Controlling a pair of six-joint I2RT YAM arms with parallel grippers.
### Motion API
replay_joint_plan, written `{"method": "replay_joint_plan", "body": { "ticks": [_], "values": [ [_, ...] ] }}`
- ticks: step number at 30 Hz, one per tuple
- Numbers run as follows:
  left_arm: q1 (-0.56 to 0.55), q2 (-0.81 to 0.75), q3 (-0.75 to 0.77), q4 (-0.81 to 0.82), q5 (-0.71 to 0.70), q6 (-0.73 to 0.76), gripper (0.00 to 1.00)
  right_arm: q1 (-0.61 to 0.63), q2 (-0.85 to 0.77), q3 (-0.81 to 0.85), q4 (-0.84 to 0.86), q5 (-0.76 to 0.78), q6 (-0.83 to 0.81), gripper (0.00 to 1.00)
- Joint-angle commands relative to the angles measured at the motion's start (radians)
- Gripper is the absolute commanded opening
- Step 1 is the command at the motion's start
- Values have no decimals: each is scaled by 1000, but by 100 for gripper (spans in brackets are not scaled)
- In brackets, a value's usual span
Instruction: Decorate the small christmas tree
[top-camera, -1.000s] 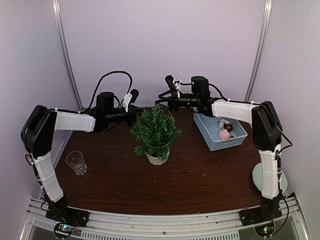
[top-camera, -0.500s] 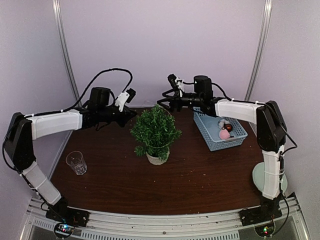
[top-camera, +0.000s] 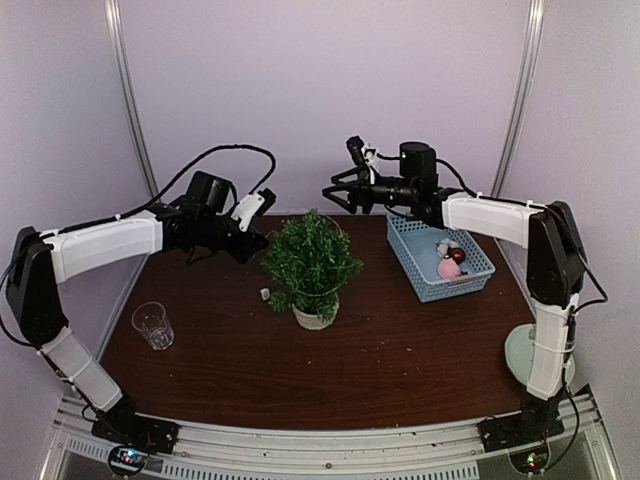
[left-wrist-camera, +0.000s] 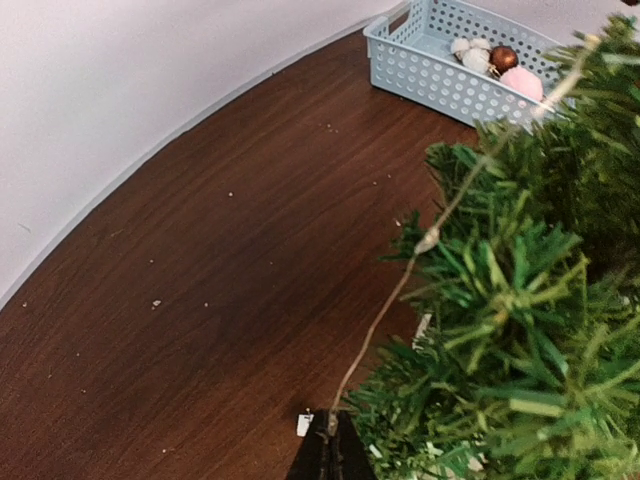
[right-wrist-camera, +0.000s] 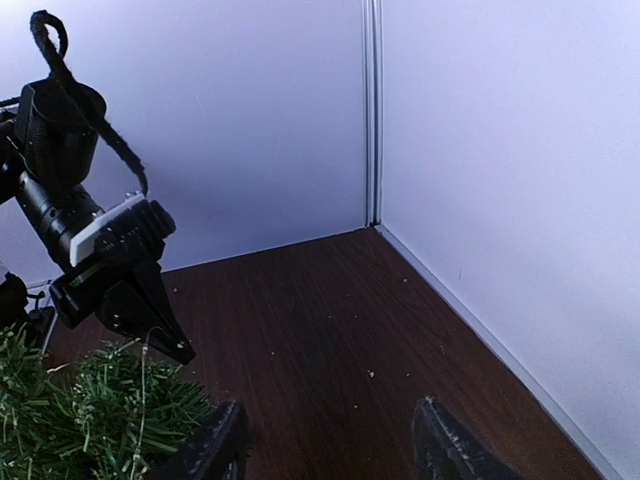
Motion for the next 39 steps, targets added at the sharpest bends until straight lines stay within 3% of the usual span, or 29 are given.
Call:
{"method": "replay_joint_plan", "body": {
  "ticks": [1, 5, 11, 33, 36, 39],
  "values": [
    [2, 72, 70, -32, -30, -59, 0, -3, -38, -16, -12, -57, 1, 55],
    [2, 97, 97, -21, -13, -64, 0, -1, -42, 9, -66, -104, -11, 48],
    [2, 101, 121, 7, -7, -52, 0, 14, -34, 60, -175, -122, -52, 47],
    [-17, 135, 211, 27, 34, -9, 0, 105, 79, 310, -483, -70, -175, 54],
    [-22, 135, 215, 27, 31, -4, 0, 118, 99, 345, -550, -40, -214, 51],
    [-25, 136, 217, 27, 31, 1, 0, 124, 103, 350, -563, -12, -233, 41]
  ]
}}
